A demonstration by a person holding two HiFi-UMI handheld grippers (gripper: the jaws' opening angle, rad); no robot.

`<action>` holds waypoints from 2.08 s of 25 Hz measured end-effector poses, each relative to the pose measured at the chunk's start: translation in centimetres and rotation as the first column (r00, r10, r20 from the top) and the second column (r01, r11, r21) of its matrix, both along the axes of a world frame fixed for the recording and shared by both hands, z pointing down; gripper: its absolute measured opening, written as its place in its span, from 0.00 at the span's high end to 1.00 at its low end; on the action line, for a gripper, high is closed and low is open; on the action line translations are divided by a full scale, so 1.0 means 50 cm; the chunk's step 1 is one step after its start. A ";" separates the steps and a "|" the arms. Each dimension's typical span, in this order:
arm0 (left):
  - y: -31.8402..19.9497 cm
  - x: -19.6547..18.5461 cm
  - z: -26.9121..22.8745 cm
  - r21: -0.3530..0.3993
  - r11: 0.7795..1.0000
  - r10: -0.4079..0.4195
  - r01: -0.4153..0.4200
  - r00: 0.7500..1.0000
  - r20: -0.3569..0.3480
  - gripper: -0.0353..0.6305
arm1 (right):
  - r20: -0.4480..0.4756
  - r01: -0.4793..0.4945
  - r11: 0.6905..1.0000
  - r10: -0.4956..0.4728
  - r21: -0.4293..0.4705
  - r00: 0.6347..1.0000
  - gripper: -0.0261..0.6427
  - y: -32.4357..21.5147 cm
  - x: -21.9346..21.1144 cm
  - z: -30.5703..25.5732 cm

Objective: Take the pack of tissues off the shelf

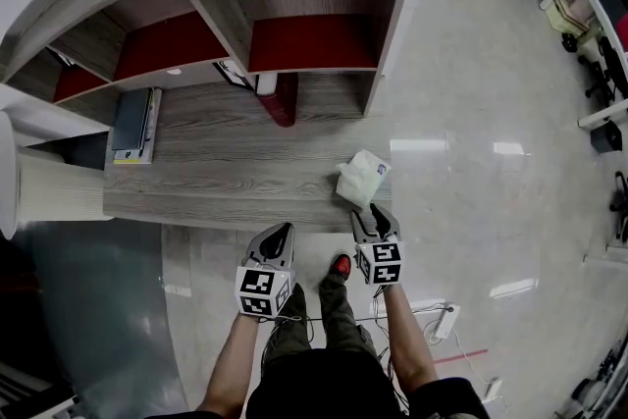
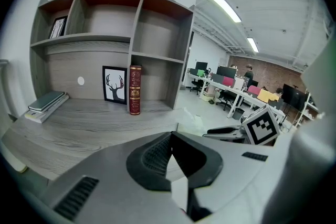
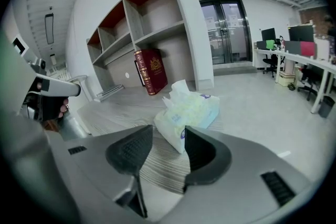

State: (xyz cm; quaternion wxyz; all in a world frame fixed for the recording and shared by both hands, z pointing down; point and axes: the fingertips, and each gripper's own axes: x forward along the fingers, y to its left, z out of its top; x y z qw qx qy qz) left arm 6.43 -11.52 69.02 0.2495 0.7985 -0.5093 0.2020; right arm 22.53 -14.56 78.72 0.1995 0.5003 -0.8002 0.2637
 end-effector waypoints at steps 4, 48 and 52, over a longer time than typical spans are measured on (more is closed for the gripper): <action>0.002 0.002 -0.011 0.010 1.000 0.002 -0.002 1.000 0.000 0.94 | -0.002 -0.006 1.000 0.006 0.020 1.000 0.67 0.000 0.004 -0.018; 0.007 0.062 -0.363 0.373 0.922 0.117 -0.102 0.993 -0.017 0.94 | 0.011 -0.064 0.865 0.068 0.498 0.998 0.88 0.051 0.070 -0.526; 0.019 0.056 -0.373 0.379 0.920 0.119 -0.104 0.993 -0.017 0.94 | 0.012 -0.076 0.860 0.081 0.505 0.997 0.90 0.069 0.072 -0.541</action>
